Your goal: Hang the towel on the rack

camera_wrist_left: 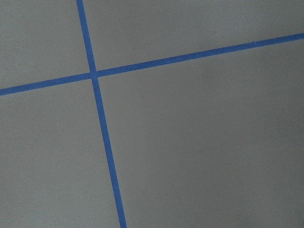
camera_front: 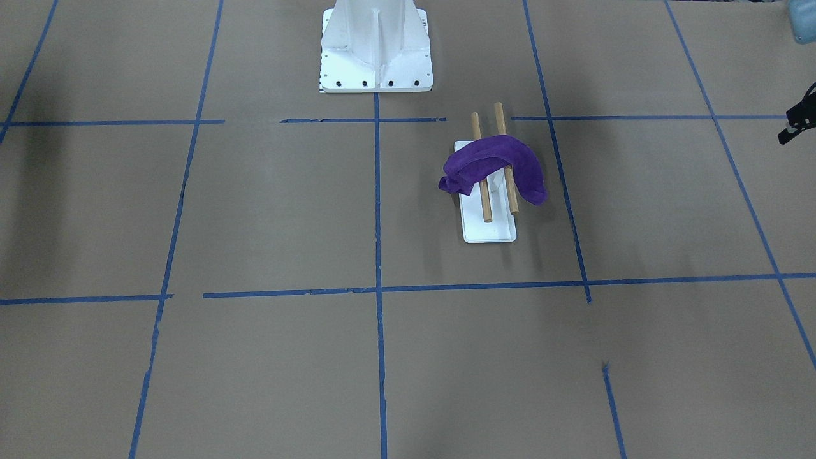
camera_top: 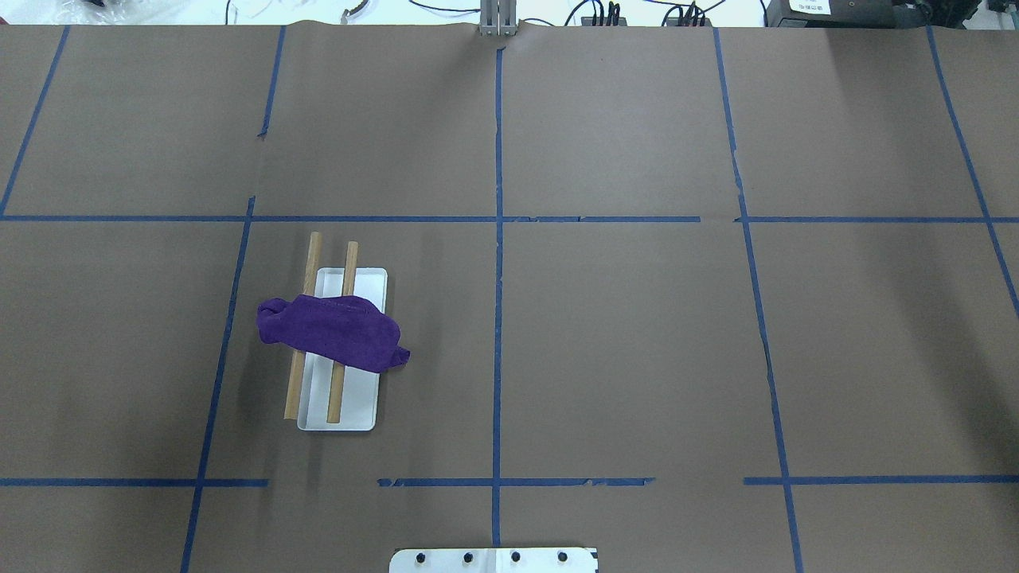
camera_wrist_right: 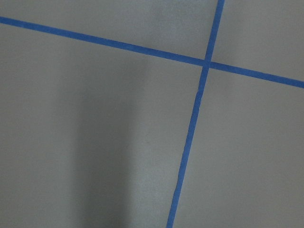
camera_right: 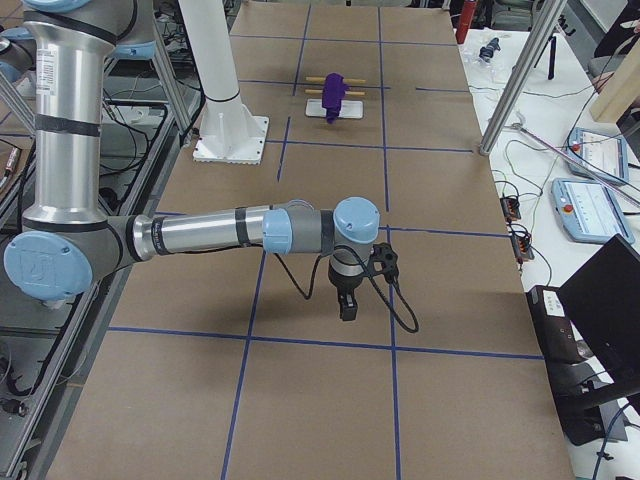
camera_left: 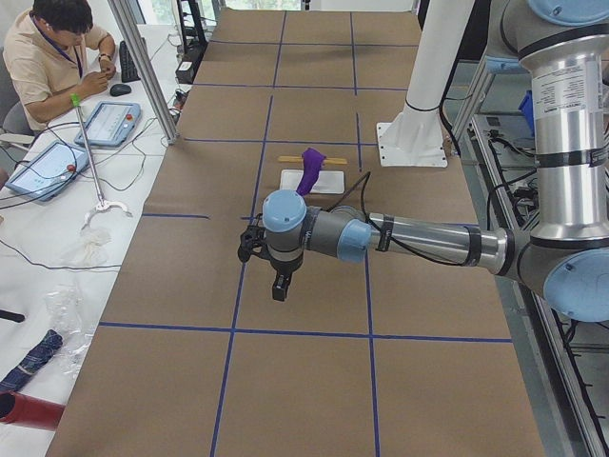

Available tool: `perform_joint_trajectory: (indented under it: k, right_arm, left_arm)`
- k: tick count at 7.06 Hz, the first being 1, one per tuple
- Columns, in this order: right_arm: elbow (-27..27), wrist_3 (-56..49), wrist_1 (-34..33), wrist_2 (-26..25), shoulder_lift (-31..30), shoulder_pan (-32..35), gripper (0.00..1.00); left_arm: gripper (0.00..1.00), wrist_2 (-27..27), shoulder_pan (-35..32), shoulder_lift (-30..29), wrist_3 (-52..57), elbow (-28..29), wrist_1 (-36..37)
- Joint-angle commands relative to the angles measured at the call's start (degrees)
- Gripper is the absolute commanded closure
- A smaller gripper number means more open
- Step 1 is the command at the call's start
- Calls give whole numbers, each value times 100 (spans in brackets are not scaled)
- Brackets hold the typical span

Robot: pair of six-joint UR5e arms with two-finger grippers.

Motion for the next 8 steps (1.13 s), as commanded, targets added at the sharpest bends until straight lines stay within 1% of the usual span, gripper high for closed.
perform_joint_trajectory:
  k: [1, 3, 4, 5, 8]
  right_arm:
    - [-178, 179, -12, 23, 252, -4, 0]
    - [-82, 161, -3, 155, 280, 4, 0]
    - [-134, 179, 5, 321, 306, -13, 0]
    - [-151, 170, 14, 314, 333, -31, 0]
    - [-108, 205, 6, 332, 324, -22, 0]
  left_arm:
    - [0, -40, -9, -78, -4, -21, -213]
    - [0, -40, -35, -297, -12, 83, -204]
    - [0, 21, -35, -368, -13, 93, -178]
    - [0, 21, -61, -369, -13, -20, -178]
    - [0, 21, -53, -308, -4, 84, -169]
